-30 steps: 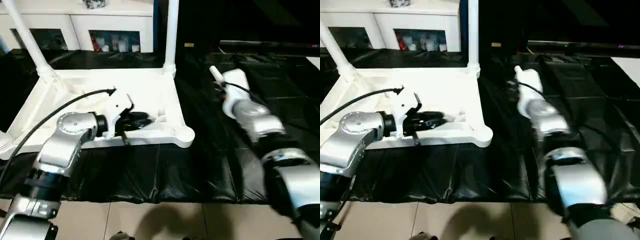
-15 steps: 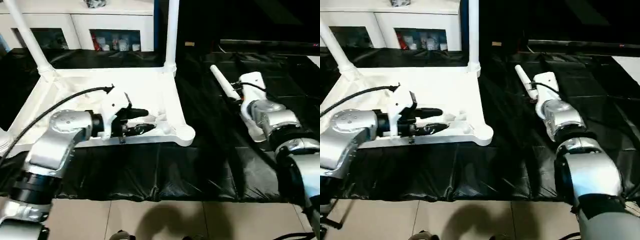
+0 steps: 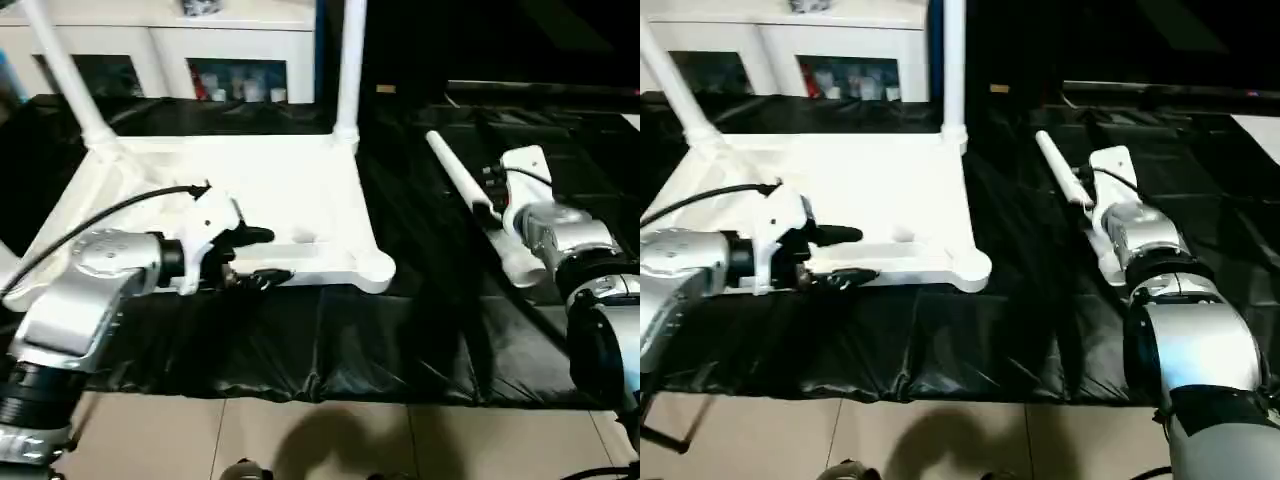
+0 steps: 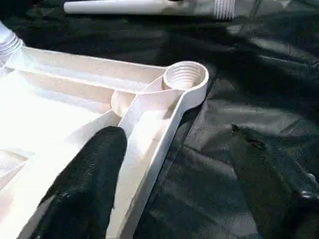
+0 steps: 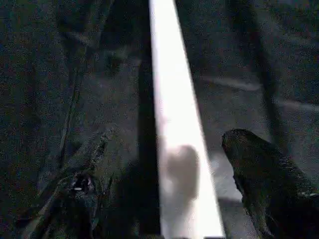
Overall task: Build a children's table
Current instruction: Pick table leg
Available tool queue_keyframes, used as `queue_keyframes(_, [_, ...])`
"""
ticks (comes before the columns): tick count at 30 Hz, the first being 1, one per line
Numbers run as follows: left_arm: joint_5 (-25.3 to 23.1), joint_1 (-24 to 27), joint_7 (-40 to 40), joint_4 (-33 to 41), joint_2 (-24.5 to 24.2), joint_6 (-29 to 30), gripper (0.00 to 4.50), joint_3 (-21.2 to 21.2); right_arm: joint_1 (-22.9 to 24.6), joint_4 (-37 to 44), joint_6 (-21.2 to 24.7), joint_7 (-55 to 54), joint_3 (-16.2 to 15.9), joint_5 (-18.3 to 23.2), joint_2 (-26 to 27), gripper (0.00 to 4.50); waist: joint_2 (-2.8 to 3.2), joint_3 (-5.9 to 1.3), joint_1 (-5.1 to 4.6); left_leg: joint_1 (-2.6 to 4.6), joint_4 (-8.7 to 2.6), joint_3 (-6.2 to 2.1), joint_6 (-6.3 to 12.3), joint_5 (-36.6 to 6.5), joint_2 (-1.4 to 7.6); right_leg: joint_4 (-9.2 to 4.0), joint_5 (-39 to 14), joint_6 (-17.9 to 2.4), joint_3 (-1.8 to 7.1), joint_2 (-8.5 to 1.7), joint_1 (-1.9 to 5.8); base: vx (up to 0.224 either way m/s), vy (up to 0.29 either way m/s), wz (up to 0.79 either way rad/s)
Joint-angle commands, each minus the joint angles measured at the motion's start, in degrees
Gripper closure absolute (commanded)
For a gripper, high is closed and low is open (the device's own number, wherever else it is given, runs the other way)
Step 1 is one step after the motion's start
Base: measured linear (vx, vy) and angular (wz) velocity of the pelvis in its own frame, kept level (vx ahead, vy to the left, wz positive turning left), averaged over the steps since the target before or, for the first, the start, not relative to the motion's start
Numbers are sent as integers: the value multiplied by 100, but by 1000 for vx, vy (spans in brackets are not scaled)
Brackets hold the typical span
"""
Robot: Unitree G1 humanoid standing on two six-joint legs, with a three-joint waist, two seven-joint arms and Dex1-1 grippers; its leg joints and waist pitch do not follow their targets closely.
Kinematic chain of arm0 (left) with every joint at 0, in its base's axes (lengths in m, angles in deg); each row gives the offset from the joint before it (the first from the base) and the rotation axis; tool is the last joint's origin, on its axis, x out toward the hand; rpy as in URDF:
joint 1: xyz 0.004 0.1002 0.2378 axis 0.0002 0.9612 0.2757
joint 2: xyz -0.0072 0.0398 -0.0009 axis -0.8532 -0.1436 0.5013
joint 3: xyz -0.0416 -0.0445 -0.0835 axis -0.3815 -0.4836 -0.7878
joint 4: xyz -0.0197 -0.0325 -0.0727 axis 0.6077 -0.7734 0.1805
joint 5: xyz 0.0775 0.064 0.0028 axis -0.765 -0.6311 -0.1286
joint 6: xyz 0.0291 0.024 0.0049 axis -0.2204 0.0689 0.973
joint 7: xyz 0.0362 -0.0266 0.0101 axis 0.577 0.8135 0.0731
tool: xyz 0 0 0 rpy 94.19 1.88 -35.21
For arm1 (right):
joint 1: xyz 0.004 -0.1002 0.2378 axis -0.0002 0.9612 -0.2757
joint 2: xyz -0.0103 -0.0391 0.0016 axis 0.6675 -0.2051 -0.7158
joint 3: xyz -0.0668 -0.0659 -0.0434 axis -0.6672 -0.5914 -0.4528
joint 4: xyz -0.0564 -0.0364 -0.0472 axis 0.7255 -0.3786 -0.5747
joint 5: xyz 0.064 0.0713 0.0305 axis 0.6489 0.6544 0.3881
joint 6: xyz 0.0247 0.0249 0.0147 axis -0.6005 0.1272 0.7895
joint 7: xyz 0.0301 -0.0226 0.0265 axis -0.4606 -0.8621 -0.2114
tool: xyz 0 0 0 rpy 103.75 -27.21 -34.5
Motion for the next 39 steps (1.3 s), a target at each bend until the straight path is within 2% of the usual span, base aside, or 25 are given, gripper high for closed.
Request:
queue_keyframes(1, [122, 7, 104, 204, -83, 165, 88, -135, 80, -64, 297, 133, 105, 27, -85, 89, 60, -430, 52, 46, -334, -112, -83, -1509, 185, -350, -1368, -1202, 287, -342, 339, 0, 0, 0])
queue_keyframes(8, [322, -103, 53, 305, -90, 307, 88, -165, 148, -120, 543, 58, 110, -55, -187, 89, 74, -436, 159, 62, -334, -113, -152, -1539, 185, -355, -1395, -1178, 291, -349, 327, 0, 0, 0])
queue_keyframes(12, [280, -162, 0, 247, -34, 270, 88, -109, 210, -129, 520, -10, 105, -103, -251, 89, 77, -431, 168, 65, -334, -115, -174, -1616, 178, -368, -1476, -1133, 288, -345, 324, 0, 0, 0])
queue_keyframes(13, [277, -162, -4, 249, -30, 270, 88, -105, 218, -129, 518, -10, 103, -109, -257, 89, 71, -434, 170, 58, -334, -118, -176, -1588, 177, -364, -1458, -1128, 287, -348, 330, 0, 0, 0])
queue_keyframes(14, [269, -155, -26, 277, -10, 293, 88, -88, 264, -128, 524, -2, 93, -155, -292, 89, 39, -433, 167, 50, -331, -113, -162, -1554, 173, -364, -1473, -1114, 287, -345, 336, 0, 0, 0])
queue_keyframes(18, [287, -138, -40, 321, -4, 338, 88, -91, 307, -123, 547, 30, 97, -184, -315, 89, 51, -443, 174, 41, -321, -111, -134, -1442, 171, -358, -1403, -1116, 286, -346, 338, 0, 0, 0])
queue_keyframes(23, [324, -38, -55, 440, -122, 408, 88, -81, 374, -112, 622, 49, 212, -116, -344, 89, 37, -441, 171, 37, -320, -111, -116, -1450, 170, -367, -1502, -1077, 283, -353, 341, 0, 0, 0])
queue_keyframes(24, [344, -26, -52, 458, -137, 428, 88, -95, 384, -114, 669, 88, 247, -81, -343, 89, -13, -437, 165, 38, -324, -106, -102, -1446, 172, -372, -1533, -1067, 282, -346, 342, 0, 0, 0])
queue_keyframes(25, [360, -21, -49, 469, -142, 442, 88, -109, 389, -116, 706, 122, 276, -50, -340, 89, 12, -432, 176, 37, -321, -111, -100, -1450, 171, -368, -1581, -1070, 283, -351, 336, 0, 0, 0])
queue_keyframes(26, [377, -19, -32, 490, -169, 465, 79, -123, 396, -120, 773, 224, 342, 19, -333, 118, 7, -435, 179, 37, -318, -106, -92, -1447, 169, -372, -1590, -1061, 284, -353, 337, 0, 0, 0])
queue_keyframes(30, [383, -25, 14, 511, -237, 492, 79, -128, 380, -124, 886, 459, 512, 191, -316, 145, 22, -420, 182, 50, -330, -119, -99, -1582, 179, -392, -1782, -1001, 280, -353, 322, 0, 0, 0])
queue_keyframes(31, [386, -24, 18, 519, -242, 503, 79, -130, 370, -124, 901, 519, 547, 218, -317, 160, -5, -417, 179, 53, -334, -118, -111, -1623, 180, -403, -1849, -991, 278, -356, 320, 0, 0, 0])
queue_keyframes(33, [386, -24, 32, 524, -248, 500, 79, -126, 356, -125, 924, 628, 546, 219, -323, 168, 7, -421, 186, 49, -332, -125, -118, -1601, 185, -394, -1867, -998, 280, -368, 323, 0, 0, 0])
queue_keyframes(36, [401, -36, 50, 532, -263, 511, 79, -116, 330, -126, 984, 827, 513, 188, -337, 201, -14, -416, 185, 54, -328, -122, -126, -1641, 182, -406, -1952, -989, 280, -370, 316, 0, 0, 0])
queue_keyframes(39, [409, -68, 35, 517, -267, 508, 79, -101, 297, -119, 1048, 951, 487, 129, -356, 219, -10, -411, 187, 48, -323, -128, -130, -1679, 180, -409, -2066, -968, 282, -377, 313, 0, 0, 0])
